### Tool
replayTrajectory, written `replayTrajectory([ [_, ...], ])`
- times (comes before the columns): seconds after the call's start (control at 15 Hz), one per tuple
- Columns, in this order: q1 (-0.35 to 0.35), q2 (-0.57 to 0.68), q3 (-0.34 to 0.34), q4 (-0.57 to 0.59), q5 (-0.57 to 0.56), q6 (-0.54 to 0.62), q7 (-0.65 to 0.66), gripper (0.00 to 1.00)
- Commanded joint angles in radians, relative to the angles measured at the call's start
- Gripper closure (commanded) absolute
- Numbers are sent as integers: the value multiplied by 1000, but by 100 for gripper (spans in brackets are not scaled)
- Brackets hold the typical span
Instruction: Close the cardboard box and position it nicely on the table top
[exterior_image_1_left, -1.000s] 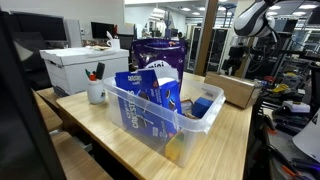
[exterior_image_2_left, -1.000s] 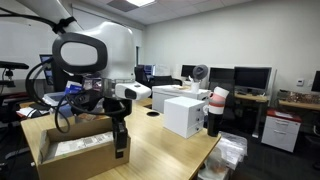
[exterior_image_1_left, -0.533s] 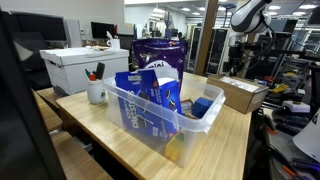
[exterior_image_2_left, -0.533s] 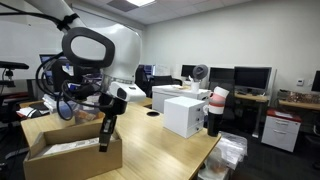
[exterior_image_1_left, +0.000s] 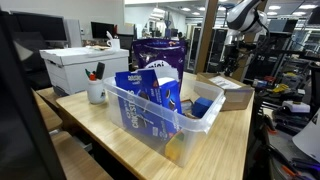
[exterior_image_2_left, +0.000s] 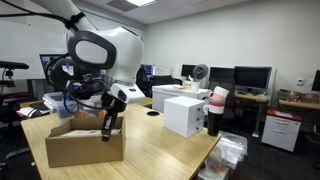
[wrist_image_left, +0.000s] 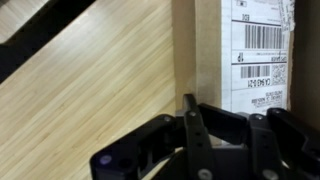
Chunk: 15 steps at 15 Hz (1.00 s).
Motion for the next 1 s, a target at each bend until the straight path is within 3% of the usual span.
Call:
replayTrajectory([
  [0.0,6,24,17,11,57,26,-104,99],
  [0.33,14,26,40,15,12,25,-294,89],
  [0.47,30,37,59,19,-3,31,-417,100],
  [0.93,68,47,105,22,-5,29,-645,100],
])
